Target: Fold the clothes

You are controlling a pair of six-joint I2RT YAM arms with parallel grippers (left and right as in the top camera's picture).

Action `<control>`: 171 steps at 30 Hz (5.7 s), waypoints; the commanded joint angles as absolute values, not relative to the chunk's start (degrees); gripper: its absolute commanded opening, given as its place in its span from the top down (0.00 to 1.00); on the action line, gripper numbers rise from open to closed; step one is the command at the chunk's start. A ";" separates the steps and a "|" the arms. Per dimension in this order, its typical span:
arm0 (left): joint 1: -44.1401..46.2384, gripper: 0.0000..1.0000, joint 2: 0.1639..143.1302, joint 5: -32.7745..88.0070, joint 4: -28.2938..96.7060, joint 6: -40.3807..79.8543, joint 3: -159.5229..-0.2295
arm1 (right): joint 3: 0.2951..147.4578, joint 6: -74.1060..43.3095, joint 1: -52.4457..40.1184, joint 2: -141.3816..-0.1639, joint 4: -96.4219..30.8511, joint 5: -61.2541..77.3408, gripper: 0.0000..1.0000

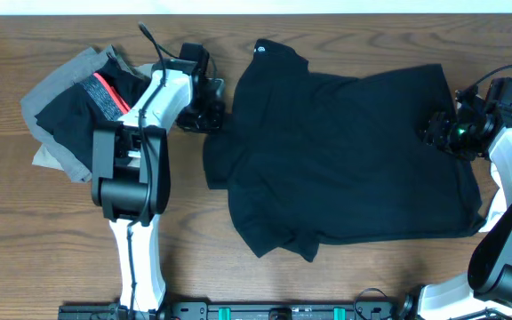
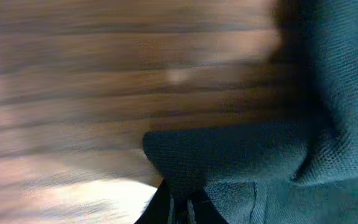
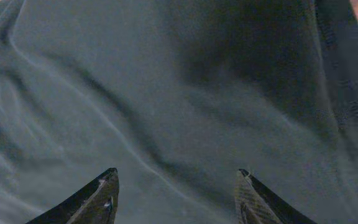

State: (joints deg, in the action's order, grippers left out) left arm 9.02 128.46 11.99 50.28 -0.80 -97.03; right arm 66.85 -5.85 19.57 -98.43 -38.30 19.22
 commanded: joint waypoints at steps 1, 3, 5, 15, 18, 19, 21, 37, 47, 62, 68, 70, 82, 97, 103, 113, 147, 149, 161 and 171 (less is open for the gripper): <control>5.98 0.94 127.00 1.13 50.39 5.19 -97.67 | 67.77 -6.57 19.07 -98.48 -38.04 19.92 0.41; 4.95 0.94 126.08 0.58 50.06 5.96 -97.89 | 67.77 -6.59 19.05 -98.50 -37.63 19.92 0.41; 4.23 0.94 125.23 1.61 49.56 6.11 -98.04 | 67.77 -6.59 19.05 -98.50 -37.19 19.92 0.40; 4.08 0.65 123.52 9.21 50.02 4.80 -98.61 | 67.77 -6.24 18.17 -100.14 -35.90 17.72 0.38; 4.10 0.63 121.05 11.92 49.95 4.78 -98.61 | 67.77 -9.50 17.72 -101.45 -38.28 10.87 0.34; 4.10 0.63 120.14 12.71 49.98 4.54 -98.61 | 67.77 -11.16 17.72 -102.02 -39.24 8.19 0.34; 4.21 0.65 118.32 16.36 50.06 3.11 -98.61 | 67.77 -12.19 17.80 -103.44 -40.05 5.96 0.41; 13.50 0.92 124.05 19.84 50.78 -0.38 -93.17 | 67.77 -6.92 18.00 -109.84 -30.89 4.36 0.90; 13.47 0.92 124.88 14.59 52.40 -0.38 -91.55 | 67.85 -2.70 21.23 -109.34 -28.71 3.92 0.53; 13.47 0.92 124.88 13.63 51.94 -0.34 -91.55 | 67.77 -2.04 22.85 -109.10 -27.31 19.44 0.85; 13.47 0.92 124.88 13.65 51.72 -0.34 -91.55 | 67.75 -2.02 22.39 -110.85 -26.20 19.59 0.81; 13.47 0.92 124.88 13.65 51.57 -0.34 -91.55 | 67.75 -2.04 21.74 -112.16 -26.13 19.75 0.85; 13.47 0.92 124.88 13.65 51.48 -0.34 -91.55 | 67.75 0.51 19.90 -114.06 -25.98 21.89 0.75; 13.47 0.92 124.88 13.65 51.11 -0.34 -91.55 | 67.83 0.49 21.89 -112.05 -26.06 17.80 0.99; 13.47 0.92 124.88 13.65 51.05 -0.36 -91.55 | 67.83 0.49 24.97 -108.60 -25.87 17.34 0.98; 13.47 0.92 124.88 13.65 50.65 -0.36 -91.55 | 67.83 0.16 25.87 -108.27 -27.27 17.34 0.69; 13.47 0.91 124.88 13.65 49.78 -0.38 -91.57 | 65.12 -2.48 25.39 -107.90 -44.42 17.34 0.67; 13.47 0.91 124.88 13.65 49.78 -0.38 -91.57 | 65.12 -2.50 25.63 -107.90 -44.10 17.12 0.69; 13.47 0.91 124.88 13.65 49.74 -0.40 -91.57 | 65.39 -9.21 30.00 -106.30 -42.15 7.35 0.80; 13.47 0.91 124.88 13.65 49.76 -0.38 -91.57 | 65.39 0.89 28.14 -101.30 -41.80 31.51 0.96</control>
